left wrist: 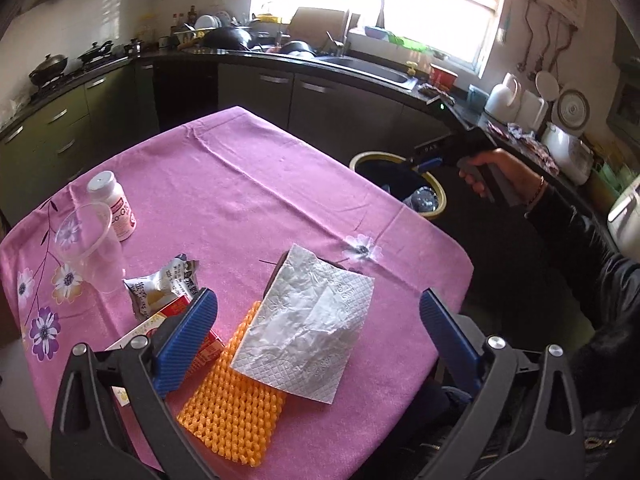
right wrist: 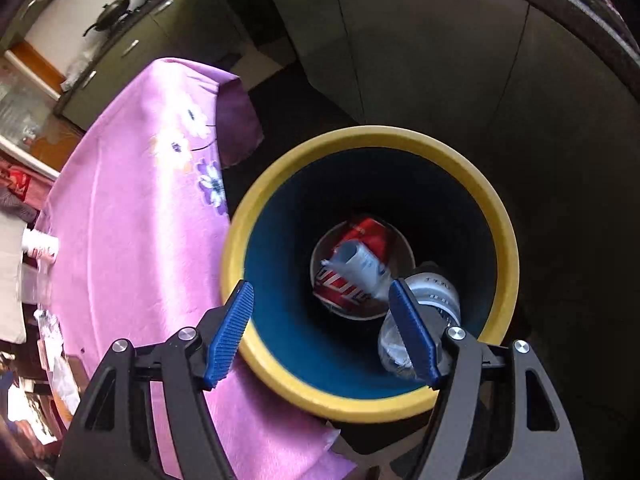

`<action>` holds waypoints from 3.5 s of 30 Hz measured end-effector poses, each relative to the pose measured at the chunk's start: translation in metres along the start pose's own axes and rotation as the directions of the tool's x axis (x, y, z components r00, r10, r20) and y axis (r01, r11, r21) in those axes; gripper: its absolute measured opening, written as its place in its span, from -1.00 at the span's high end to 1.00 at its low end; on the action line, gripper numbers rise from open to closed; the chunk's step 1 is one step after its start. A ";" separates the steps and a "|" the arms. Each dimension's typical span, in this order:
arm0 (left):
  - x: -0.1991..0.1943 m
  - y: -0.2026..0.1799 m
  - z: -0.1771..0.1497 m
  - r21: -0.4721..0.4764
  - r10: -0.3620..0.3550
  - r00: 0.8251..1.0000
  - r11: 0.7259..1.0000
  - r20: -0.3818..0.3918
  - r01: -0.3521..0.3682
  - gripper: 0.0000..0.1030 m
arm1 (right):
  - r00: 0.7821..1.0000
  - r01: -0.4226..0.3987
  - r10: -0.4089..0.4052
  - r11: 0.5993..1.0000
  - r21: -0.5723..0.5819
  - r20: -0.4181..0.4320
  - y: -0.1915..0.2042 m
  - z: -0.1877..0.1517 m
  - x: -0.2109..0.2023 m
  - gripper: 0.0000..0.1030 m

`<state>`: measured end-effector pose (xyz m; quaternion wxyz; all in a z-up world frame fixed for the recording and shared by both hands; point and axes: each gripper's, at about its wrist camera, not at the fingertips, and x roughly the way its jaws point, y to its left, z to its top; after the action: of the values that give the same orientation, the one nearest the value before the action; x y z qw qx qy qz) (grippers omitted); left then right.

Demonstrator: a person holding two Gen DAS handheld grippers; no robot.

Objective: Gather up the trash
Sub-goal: 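Move the white tube over the bin and open the right gripper, then grasp the white tissue with the left gripper and lift it, then carry the tissue over the bin and open the left gripper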

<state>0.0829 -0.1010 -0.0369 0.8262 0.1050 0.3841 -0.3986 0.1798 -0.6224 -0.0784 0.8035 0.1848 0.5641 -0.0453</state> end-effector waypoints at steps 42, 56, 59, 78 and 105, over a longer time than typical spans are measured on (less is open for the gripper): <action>0.085 0.015 -0.014 0.085 0.027 0.961 0.996 -0.275 -0.004 0.62 | 0.990 -0.124 0.137 0.969 -0.216 0.046 0.093 -0.083 -0.029 -0.39; 0.029 0.028 0.013 0.000 -0.046 0.986 0.999 -0.160 0.047 0.78 | 0.988 -0.136 0.149 0.964 -0.229 0.041 0.095 -0.086 -0.030 -0.39; 0.021 0.024 0.024 0.006 -0.050 0.990 0.999 -0.133 0.051 0.81 | 0.988 -0.137 0.150 0.963 -0.232 0.041 0.095 -0.087 -0.030 -0.39; 0.181 -0.117 0.172 0.245 -0.168 0.943 0.939 -0.286 0.242 0.83 | 0.979 -0.016 0.037 0.995 -0.104 0.200 0.002 -0.116 -0.098 -0.39; 0.247 -0.153 0.229 0.172 -0.147 0.967 0.968 -0.210 0.185 -0.32 | 0.981 -0.054 0.055 0.998 -0.008 0.186 -0.060 -0.143 -0.094 -0.41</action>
<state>0.1915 -0.4546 -0.0371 0.7341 0.1896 0.4310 -0.4892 0.0017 -0.6413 -0.0482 0.8540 0.1939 0.4811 -0.0394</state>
